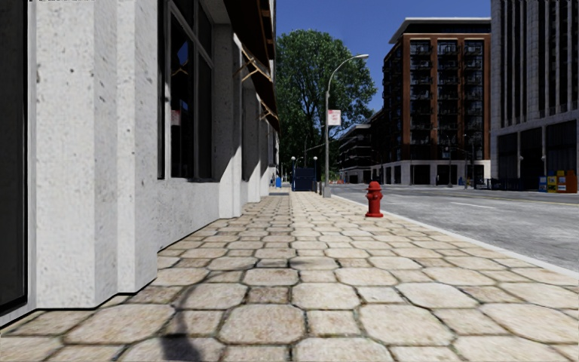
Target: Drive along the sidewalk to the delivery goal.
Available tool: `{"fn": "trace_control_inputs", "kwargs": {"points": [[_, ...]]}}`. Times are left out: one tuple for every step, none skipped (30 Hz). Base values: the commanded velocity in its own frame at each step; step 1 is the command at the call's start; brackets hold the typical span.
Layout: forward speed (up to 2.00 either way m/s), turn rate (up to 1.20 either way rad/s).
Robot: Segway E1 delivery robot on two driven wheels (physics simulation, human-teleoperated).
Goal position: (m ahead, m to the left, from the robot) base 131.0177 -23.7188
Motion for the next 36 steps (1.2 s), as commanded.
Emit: {"fn": "trace_control_inputs", "kwargs": {"points": [[2.00,0.00],[2.00,0.00],[2.00,0.00],[2.00,0.00],[2.00,0.00],[2.00,0.00],[2.00,0.00],[2.00,0.00],[2.00,0.00],[2.00,0.00],[2.00,0.00],[2.00,0.00],[2.00,0.00],[2.00,0.00],[2.00,0.00],[2.00,0.00],[2.00,0.00],[2.00,0.00],[2.00,0.00],[2.00,0.00],[2.00,0.00],[2.00,0.00],[2.00,0.00],[2.00,0.00],[2.00,0.00],[2.00,0.00],[2.00,0.00],[2.00,0.00],[2.00,0.00],[2.00,0.00],[2.00,0.00],[2.00,0.00],[2.00,0.00],[2.00,0.00],[2.00,0.00],[2.00,0.00]]}}
